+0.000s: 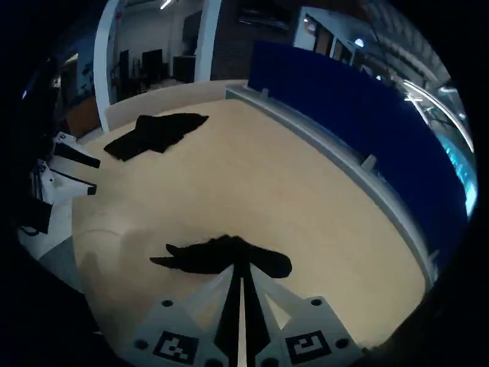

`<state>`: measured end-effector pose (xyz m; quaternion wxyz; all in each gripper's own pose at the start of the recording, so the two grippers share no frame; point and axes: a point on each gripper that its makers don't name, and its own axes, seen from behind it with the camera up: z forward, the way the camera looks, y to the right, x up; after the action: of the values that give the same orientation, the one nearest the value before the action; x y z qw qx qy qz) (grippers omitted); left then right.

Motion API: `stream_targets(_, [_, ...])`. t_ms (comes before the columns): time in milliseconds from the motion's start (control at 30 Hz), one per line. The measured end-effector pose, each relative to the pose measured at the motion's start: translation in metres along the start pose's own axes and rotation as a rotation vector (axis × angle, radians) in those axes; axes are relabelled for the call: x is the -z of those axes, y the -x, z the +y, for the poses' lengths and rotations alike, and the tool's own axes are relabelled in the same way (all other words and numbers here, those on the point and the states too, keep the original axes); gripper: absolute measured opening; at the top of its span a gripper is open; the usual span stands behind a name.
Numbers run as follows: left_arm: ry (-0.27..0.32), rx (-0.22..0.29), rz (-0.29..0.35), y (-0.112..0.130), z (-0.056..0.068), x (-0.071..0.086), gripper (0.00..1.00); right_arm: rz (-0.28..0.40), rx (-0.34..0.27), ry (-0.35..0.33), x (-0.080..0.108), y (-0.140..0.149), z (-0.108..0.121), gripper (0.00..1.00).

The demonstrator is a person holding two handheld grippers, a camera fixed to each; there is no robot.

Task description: Fold towel

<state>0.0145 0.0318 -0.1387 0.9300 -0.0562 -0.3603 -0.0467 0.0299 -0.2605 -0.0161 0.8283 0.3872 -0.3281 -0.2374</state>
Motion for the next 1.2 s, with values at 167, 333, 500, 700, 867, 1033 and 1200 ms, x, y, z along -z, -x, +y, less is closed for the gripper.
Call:
stream_targets(167, [0.015,-0.020,0.020,-0.014,0.006,0.000,0.93,0.034,0.018,0.043,0.025,-0.021,0.018,0.03])
stream_targets(333, [0.029,-0.038,0.033,-0.024,0.012,-0.002,0.93,0.046,0.024,0.082,0.045,-0.027,0.037,0.03])
stream_targets(500, [0.041,-0.049,0.035,-0.029,0.018,-0.002,0.93,0.041,0.023,0.113,0.059,-0.022,0.053,0.03])
stream_targets(700, [0.049,-0.054,0.032,-0.030,0.023,-0.004,0.93,0.035,0.010,0.138,0.072,-0.010,0.070,0.03])
stream_targets(867, [0.050,-0.062,0.028,-0.029,0.026,-0.006,0.94,0.038,-0.009,0.151,0.081,-0.003,0.084,0.03])
stream_targets(1033, [0.046,-0.072,0.024,-0.028,0.029,-0.007,0.93,0.033,-0.015,0.166,0.092,0.007,0.099,0.03])
stream_targets(1200, [0.041,-0.073,0.019,-0.028,0.031,-0.010,0.93,0.022,-0.018,0.183,0.104,0.021,0.117,0.03])
